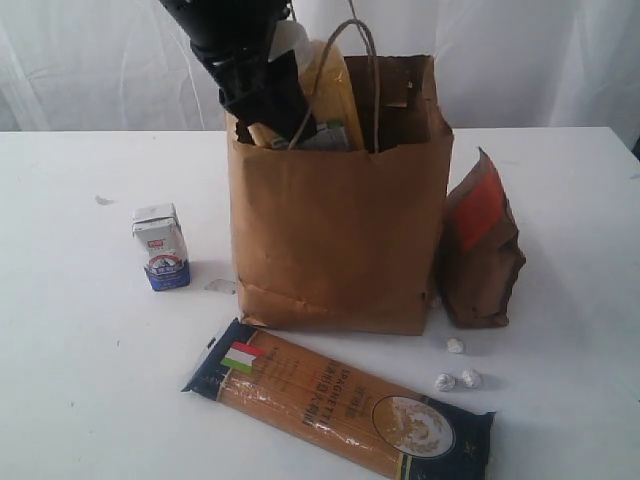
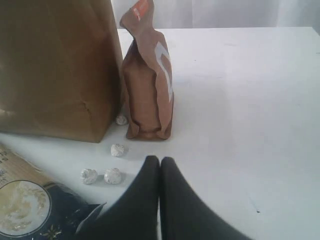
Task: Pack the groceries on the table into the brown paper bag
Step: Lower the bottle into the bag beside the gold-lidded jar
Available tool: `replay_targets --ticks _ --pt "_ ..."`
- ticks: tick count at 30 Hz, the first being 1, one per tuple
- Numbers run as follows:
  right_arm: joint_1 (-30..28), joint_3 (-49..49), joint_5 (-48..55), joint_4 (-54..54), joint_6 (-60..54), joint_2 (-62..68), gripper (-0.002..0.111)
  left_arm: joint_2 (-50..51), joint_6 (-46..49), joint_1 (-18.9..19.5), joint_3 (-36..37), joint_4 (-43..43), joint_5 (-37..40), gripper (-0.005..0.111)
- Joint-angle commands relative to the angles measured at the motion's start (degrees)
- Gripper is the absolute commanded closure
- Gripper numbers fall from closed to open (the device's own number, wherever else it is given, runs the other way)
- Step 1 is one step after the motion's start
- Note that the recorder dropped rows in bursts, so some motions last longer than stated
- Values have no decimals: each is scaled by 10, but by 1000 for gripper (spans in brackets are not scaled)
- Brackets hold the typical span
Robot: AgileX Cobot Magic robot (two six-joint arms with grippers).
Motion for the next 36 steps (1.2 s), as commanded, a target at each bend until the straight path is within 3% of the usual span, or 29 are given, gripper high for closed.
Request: replay_targets --ticks 1,17,28,33,36 --pt "-2 1 -4 -3 2 -3 108 4 10 0 -10 -24 14 107" --pt "-2 1 -4 -3 2 -3 108 73 13 0 -10 -52 43 107" --pt "-2 1 -4 -3 2 -3 108 55 20 0 -11 -31 27 107" --pt "-2 1 -4 -3 2 -3 108 51 -37 0 -12 10 -29 80" --pt "-2 1 -4 -3 2 -3 108 51 -41 0 -20 11 -33 74"
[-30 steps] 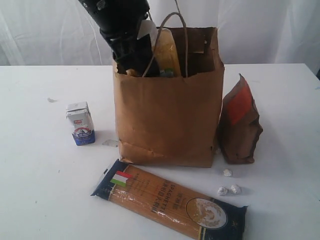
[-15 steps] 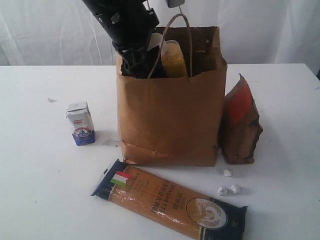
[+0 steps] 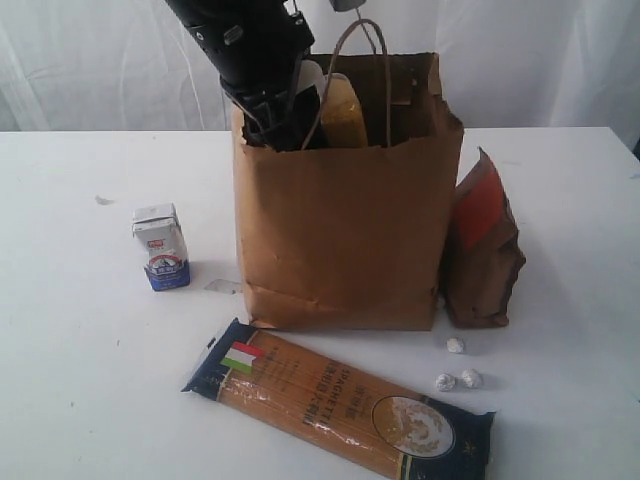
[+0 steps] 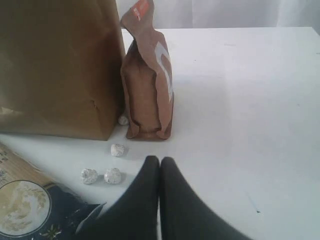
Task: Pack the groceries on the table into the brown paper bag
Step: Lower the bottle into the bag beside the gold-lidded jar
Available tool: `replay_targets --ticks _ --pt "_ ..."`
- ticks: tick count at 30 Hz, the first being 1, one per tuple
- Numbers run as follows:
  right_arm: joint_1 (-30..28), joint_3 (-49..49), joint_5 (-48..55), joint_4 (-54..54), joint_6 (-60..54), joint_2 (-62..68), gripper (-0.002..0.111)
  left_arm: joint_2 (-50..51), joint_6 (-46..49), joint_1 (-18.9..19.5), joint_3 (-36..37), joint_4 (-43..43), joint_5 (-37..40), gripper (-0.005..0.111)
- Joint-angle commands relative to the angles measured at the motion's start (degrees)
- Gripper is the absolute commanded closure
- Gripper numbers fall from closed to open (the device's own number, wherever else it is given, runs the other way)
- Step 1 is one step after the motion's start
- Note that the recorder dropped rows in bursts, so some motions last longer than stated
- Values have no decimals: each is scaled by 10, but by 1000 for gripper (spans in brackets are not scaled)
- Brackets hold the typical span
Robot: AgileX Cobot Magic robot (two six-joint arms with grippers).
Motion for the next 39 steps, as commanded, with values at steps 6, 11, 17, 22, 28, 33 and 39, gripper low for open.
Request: replay_targets --ticks 6,11,17,22,28,33,39 --pt "-2 1 -4 -3 2 -3 108 -8 -58 -1 -31 38 -30 64" --pt "-2 1 -4 -3 2 -3 108 -8 -69 -1 -38 38 -49 64" --pt "-2 1 -4 -3 2 -3 108 -8 -81 -1 -38 27 -85 92" --pt "-2 1 -4 -3 2 -3 108 -8 -82 -1 -38 17 -77 93" --pt "-2 1 -4 -3 2 -3 108 6 -97 -1 -38 17 -46 86" --pt "-2 1 -4 -3 2 -3 108 10 -116 -1 -38 19 -44 55" --pt "-2 1 -4 -3 2 -3 108 -1 -141 -1 -38 32 -45 38"
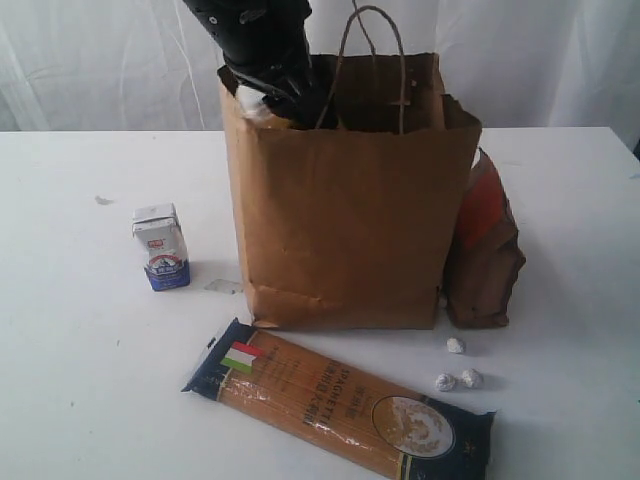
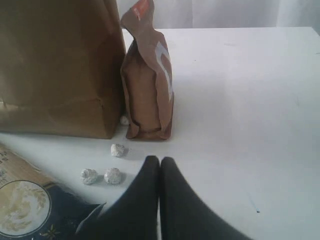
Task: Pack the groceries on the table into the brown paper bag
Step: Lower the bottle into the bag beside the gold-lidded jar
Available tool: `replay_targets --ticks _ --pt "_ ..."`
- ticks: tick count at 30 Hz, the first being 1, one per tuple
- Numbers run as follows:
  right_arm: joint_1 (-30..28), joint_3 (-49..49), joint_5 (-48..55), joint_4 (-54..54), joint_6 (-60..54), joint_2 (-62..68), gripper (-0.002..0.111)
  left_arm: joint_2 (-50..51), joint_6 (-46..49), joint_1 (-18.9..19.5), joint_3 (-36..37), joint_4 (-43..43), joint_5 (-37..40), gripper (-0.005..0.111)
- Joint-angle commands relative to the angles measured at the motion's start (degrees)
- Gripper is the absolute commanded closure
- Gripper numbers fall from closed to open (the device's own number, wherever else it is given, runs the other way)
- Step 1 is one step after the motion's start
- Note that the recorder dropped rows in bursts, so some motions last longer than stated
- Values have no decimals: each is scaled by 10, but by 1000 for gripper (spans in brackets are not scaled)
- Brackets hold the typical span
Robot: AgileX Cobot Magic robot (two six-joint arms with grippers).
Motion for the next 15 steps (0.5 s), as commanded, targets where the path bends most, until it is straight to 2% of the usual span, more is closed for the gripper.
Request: replay_targets --ticks 1,15 --pt "-2 1 -4 -3 2 -3 108 -17 -8 -1 -7 -10 6 38" --pt "-2 1 -4 -3 2 -3 108 -61 -9 -1 -7 -7 32 38"
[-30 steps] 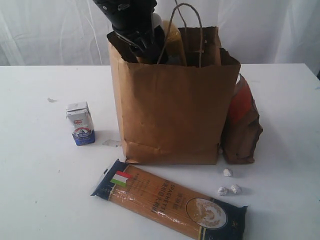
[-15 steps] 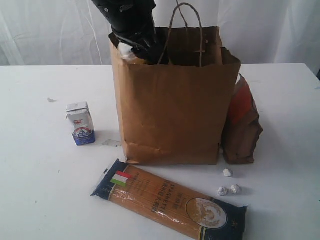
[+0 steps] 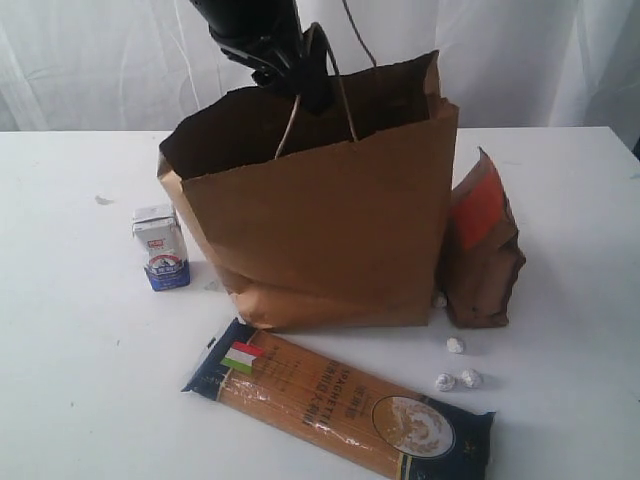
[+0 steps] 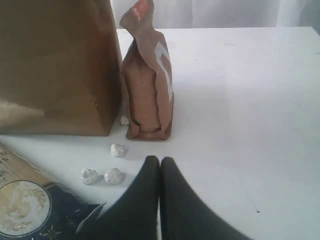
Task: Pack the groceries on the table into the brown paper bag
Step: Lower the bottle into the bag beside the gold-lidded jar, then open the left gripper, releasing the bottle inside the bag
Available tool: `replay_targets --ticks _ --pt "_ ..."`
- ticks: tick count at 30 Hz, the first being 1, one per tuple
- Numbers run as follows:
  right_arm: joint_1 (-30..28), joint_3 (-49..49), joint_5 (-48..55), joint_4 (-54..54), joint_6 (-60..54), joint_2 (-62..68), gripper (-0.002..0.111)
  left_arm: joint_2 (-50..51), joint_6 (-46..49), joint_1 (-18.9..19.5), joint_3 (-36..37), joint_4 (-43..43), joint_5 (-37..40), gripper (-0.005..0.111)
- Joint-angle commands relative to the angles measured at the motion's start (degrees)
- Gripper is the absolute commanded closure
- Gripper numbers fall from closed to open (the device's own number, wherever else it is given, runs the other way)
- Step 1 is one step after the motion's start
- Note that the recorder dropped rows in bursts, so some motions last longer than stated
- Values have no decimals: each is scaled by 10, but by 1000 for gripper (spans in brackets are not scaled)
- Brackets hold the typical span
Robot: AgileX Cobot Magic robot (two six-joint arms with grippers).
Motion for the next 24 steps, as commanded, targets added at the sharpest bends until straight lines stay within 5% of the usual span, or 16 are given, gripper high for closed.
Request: replay_targets --ticks 1,24 --pt "-2 1 -4 -3 2 -3 108 -28 -5 -1 -5 -9 22 38" --pt "-2 1 -4 -3 2 -3 108 -51 -7 -1 29 -18 53 38"
